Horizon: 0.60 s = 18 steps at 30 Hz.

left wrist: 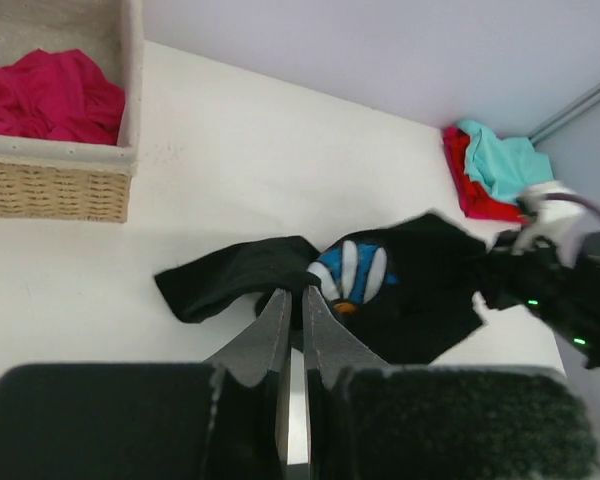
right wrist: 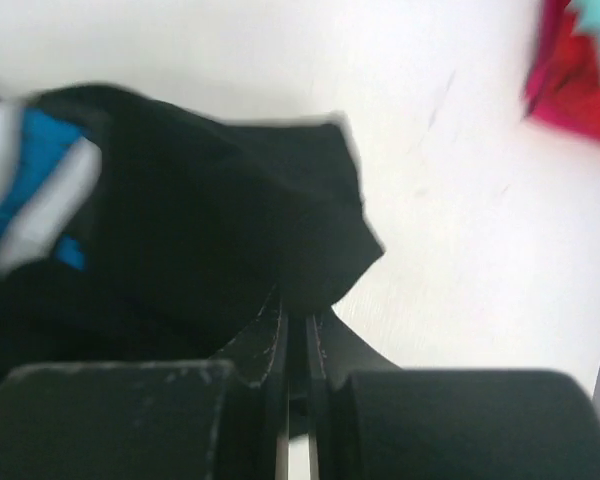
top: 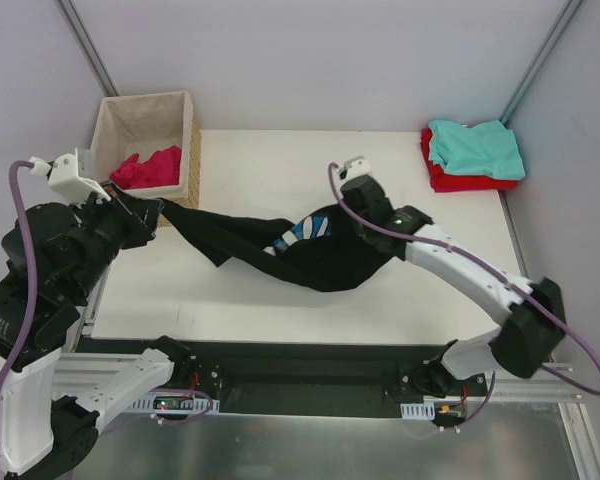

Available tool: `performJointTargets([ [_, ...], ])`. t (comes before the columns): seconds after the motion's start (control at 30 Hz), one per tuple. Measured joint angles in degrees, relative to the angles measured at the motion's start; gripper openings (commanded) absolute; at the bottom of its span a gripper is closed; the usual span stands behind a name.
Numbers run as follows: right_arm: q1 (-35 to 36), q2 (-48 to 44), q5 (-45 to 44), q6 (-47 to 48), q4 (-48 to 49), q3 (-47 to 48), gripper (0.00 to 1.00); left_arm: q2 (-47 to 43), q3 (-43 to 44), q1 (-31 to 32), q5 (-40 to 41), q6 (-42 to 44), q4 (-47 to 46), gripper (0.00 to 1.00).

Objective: Fold and stack the t-shirts

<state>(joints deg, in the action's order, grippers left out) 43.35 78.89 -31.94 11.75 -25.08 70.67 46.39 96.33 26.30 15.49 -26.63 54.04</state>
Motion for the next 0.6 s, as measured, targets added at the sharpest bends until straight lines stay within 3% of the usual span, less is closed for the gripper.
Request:
performJointTargets([
  [0.03,0.0,2.6,0.0,-0.6,-0.7,-1.0,0.01,0.0,-0.7,0.0,-0.4,0.0,-0.1,0.0],
  [0.07,0.0,6.5,0.1,-1.6,-1.7,-2.2,0.1,0.0,-1.6,0.0,-0.8,0.0,-0.3,0.0],
  [0.1,0.0,8.9,0.1,-2.1,-2.3,-2.8,0.24,0.0,-2.0,0.0,-1.2,0.0,-0.3,0.0],
  [0.13,0.0,11.5,0.2,-3.0,-2.6,-3.5,0.65,-0.2,-2.8,0.0,-1.5,0.1,-0.7,0.0],
  [0.2,-0.1,14.8,0.2,-5.0,-3.0,-4.9,0.97,-0.9,-4.7,0.0,-1.7,0.2,-1.4,0.0],
  [0.4,-0.4,14.6,0.1,-6.3,-3.2,-5.0,0.96,-2.6,-7.6,0.0,-2.0,0.8,-2.6,0.0],
  [0.6,1.0,14.1,2.2,-5.2,-4.0,5.0,0.96,-3.1,-10.0,0.0,-3.5,1.9,-5.5,0.0],
])
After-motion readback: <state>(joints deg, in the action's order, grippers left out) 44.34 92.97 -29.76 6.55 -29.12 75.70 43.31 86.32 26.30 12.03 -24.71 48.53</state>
